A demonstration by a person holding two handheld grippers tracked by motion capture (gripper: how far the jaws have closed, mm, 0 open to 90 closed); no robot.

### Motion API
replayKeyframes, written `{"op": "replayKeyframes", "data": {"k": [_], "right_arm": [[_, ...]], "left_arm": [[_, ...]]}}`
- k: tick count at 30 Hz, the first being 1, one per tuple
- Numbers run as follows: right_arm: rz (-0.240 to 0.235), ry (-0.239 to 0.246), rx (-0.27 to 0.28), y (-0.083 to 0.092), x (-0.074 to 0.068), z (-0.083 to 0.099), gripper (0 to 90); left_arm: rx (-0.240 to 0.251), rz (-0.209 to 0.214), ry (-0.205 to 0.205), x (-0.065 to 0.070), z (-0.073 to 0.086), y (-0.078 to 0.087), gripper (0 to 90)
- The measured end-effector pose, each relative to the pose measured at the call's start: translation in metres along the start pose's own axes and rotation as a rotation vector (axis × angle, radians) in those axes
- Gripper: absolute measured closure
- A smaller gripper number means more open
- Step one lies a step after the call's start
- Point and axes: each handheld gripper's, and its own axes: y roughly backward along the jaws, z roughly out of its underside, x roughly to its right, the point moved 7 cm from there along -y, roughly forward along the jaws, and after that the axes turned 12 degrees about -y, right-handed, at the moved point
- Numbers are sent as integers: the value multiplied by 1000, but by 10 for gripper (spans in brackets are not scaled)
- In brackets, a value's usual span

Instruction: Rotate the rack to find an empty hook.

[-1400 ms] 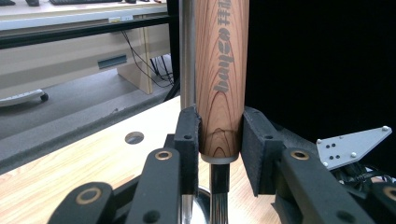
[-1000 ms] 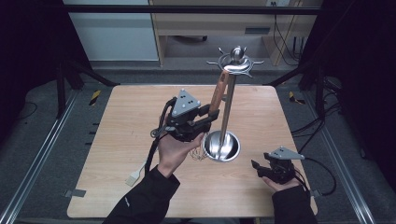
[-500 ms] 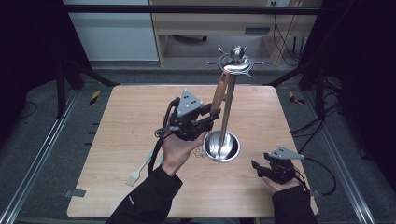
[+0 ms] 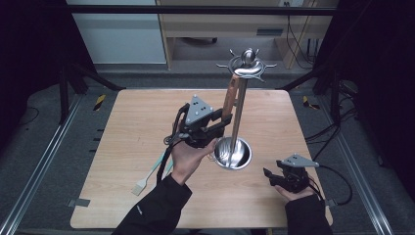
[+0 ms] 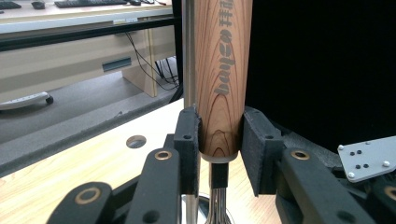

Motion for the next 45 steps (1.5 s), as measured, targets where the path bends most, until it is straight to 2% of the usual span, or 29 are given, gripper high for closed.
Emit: {"op": "replayKeyframes", "data": {"k": [8,21,29,34,35,42,43,44,45], "right_arm": [[-1,-4,0,0,0,0,396],[0,-9,2,0,0,0,395],[0,-8,2,1,0,-1,395],[1,-6,6,1,0,-1,394],[2,-4,9,1,0,-2,395],[-4,10,65,8,-1,-10,428],[-4,16,90,11,-1,-15,461],[-4,16,90,11,-1,-15,461],[-5,14,117,16,-3,-22,512]], "left_arm": [[5,-8,-29,1,1,-3,685],[8,-15,-38,0,1,-8,682],[26,-38,-39,-3,2,-16,682],[29,-27,-41,-2,2,-17,677],[27,-19,-29,-1,2,-16,671],[17,-13,-51,0,5,-12,563],[8,-8,-61,0,8,-8,549],[8,-8,-61,0,8,-8,541],[-2,-5,-70,-1,13,-3,527]]}}
